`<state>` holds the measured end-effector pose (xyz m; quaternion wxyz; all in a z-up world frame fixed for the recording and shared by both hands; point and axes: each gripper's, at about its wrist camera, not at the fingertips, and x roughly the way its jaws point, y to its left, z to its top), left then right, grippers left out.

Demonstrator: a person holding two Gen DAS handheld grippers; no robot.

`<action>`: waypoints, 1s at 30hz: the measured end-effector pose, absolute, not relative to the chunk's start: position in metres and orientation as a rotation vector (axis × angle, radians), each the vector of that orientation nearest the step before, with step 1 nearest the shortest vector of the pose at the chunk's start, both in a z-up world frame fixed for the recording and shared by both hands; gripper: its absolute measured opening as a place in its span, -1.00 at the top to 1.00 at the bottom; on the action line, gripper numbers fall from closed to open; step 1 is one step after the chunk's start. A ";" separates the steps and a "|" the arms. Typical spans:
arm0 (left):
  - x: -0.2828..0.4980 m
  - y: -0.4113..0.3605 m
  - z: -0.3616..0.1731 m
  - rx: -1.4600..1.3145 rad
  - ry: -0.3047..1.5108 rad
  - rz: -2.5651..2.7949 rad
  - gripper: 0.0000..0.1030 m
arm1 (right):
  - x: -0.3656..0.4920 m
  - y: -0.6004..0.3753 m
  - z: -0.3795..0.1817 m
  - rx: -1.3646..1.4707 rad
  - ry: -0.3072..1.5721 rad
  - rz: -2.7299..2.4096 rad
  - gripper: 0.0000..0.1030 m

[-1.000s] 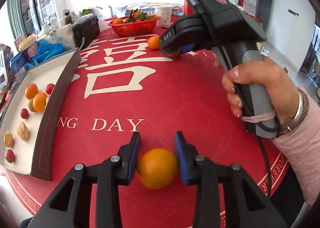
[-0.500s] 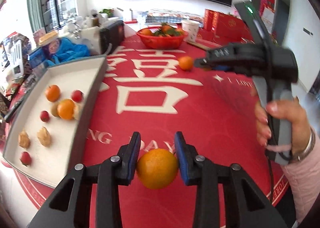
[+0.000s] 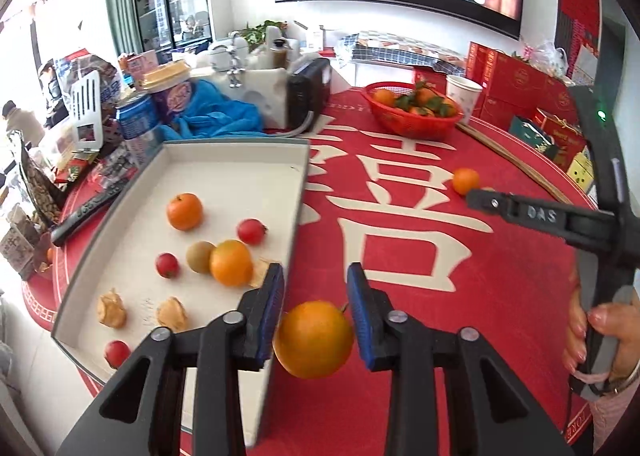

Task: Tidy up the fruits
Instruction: 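Carry the orange over the tray and open the left gripper while the right gripper holds the kiwi, then grasp another orange from the table with the left gripper while the right gripper holds the kiwi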

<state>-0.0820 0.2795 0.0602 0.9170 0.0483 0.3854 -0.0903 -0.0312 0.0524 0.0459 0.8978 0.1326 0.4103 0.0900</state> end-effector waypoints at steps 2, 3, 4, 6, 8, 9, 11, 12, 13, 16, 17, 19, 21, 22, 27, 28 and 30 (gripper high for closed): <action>-0.076 0.289 0.062 0.097 0.787 -0.162 0.38 | -0.032 0.062 0.049 0.253 0.852 0.198 0.45; -0.073 0.294 0.063 0.090 0.786 -0.156 0.38 | -0.032 0.068 0.050 0.244 0.854 0.206 0.45; -0.070 0.300 0.064 0.079 0.785 -0.153 0.38 | -0.032 0.075 0.052 0.239 0.859 0.220 0.45; -0.066 0.308 0.065 0.073 0.776 -0.139 0.38 | -0.030 0.089 0.057 0.233 0.867 0.251 0.45; -0.063 0.316 0.065 0.065 0.776 -0.128 0.38 | -0.027 0.102 0.065 0.215 0.867 0.269 0.45; -0.060 0.321 0.065 0.058 0.780 -0.123 0.38 | -0.026 0.108 0.069 0.208 0.865 0.276 0.45; -0.058 0.329 0.062 0.049 0.790 -0.113 0.38 | -0.024 0.118 0.075 0.196 0.859 0.293 0.45; -0.058 0.331 0.061 0.045 0.794 -0.113 0.38 | -0.024 0.125 0.080 0.184 0.852 0.300 0.45; -0.059 0.333 0.060 0.039 0.800 -0.122 0.38 | -0.024 0.130 0.082 0.176 0.845 0.304 0.45; -0.074 0.324 0.061 0.038 0.783 -0.197 0.21 | -0.027 0.135 0.084 0.167 0.823 0.312 0.45; -0.080 0.319 0.062 0.046 0.775 -0.223 0.01 | -0.028 0.133 0.082 0.167 0.825 0.304 0.45; -0.096 0.300 0.063 0.085 0.750 -0.294 -0.32 | -0.031 0.122 0.074 0.182 0.841 0.286 0.45; -0.109 0.277 0.063 0.141 0.722 -0.338 -0.40 | -0.035 0.102 0.066 0.207 0.860 0.255 0.45; -0.111 0.268 0.062 0.157 0.723 -0.348 -0.40 | -0.037 0.091 0.063 0.217 0.867 0.234 0.45; -0.099 0.251 0.058 0.145 0.787 -0.352 -0.41 | -0.046 0.053 0.060 0.243 0.887 0.175 0.45; -0.098 0.249 0.058 0.146 0.791 -0.346 -0.46 | -0.048 0.048 0.062 0.244 0.886 0.168 0.45; -0.097 0.247 0.057 0.163 0.796 -0.334 -0.54 | -0.051 0.041 0.067 0.245 0.882 0.158 0.45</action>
